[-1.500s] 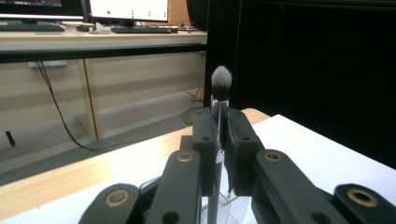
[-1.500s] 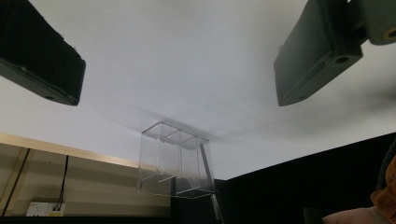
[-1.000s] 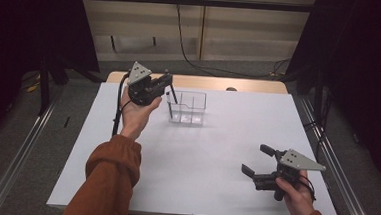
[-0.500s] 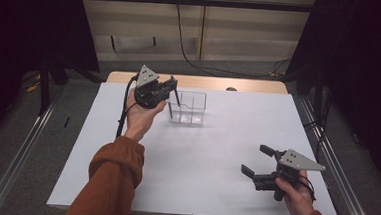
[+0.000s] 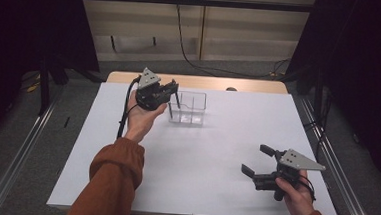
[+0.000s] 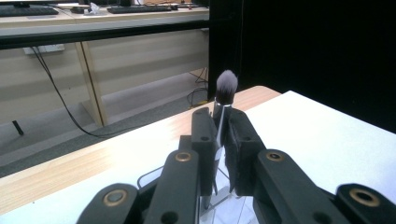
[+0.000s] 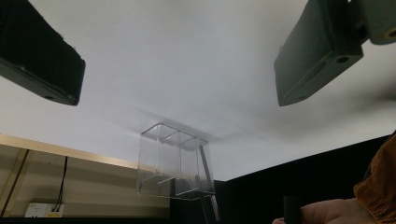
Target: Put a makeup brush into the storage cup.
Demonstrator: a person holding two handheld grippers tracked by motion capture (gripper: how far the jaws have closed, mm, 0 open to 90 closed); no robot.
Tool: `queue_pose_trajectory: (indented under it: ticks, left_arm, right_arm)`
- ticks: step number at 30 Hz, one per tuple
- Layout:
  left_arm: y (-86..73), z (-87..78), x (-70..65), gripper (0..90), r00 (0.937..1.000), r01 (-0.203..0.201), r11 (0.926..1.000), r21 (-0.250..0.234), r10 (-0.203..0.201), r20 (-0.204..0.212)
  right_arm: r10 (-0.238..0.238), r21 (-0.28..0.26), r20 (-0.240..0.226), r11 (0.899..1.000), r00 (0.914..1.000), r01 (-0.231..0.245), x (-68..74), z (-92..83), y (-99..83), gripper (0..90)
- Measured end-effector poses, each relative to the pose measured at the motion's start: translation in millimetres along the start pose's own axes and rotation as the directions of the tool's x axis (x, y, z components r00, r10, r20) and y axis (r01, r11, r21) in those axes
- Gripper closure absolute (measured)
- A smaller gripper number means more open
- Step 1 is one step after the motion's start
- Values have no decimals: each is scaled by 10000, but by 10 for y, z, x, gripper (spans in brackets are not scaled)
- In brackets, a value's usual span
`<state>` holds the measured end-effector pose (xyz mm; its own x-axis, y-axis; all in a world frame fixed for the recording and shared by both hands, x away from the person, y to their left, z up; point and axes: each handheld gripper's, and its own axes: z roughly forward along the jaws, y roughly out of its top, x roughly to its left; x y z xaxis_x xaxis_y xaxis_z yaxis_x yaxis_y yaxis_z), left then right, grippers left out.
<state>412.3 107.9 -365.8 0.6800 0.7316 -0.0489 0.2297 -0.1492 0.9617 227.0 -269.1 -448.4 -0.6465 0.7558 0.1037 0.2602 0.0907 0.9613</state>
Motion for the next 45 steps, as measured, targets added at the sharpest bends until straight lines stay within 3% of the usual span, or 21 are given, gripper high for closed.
queue_pose_trajectory:
  ticks: [15, 26, 32, 39, 45]
  left_arm:
    - [-85, 99, 19, 826, 10000, 67, 9994, 330, -66, -27]
    - [-104, 132, 38, 770, 9999, 162, 9997, 174, -162, -2]
    - [-90, 113, 46, 641, 9999, 114, 9999, -35, -115, -107]
    - [-76, 90, 84, 442, 9994, 330, 9992, -242, -333, -94]
    - [-81, 91, 108, 260, 9985, 532, 9985, -125, -533, -94]
  right_arm:
    - [-9, 25, -23, 10000, 10000, 9, 0, -1, -1, 16]
    - [5, 13, -46, 10000, 10000, -4, 4, -5, -1, 16]
    - [9, -3, -25, 10000, 10000, -9, 1, -6, -1, 16]
    - [6, -4, -20, 10000, 10000, -6, -1, -2, -2, 16]
    - [48, -11, 0, 10000, 10000, -48, -18, 5, -9, 16]
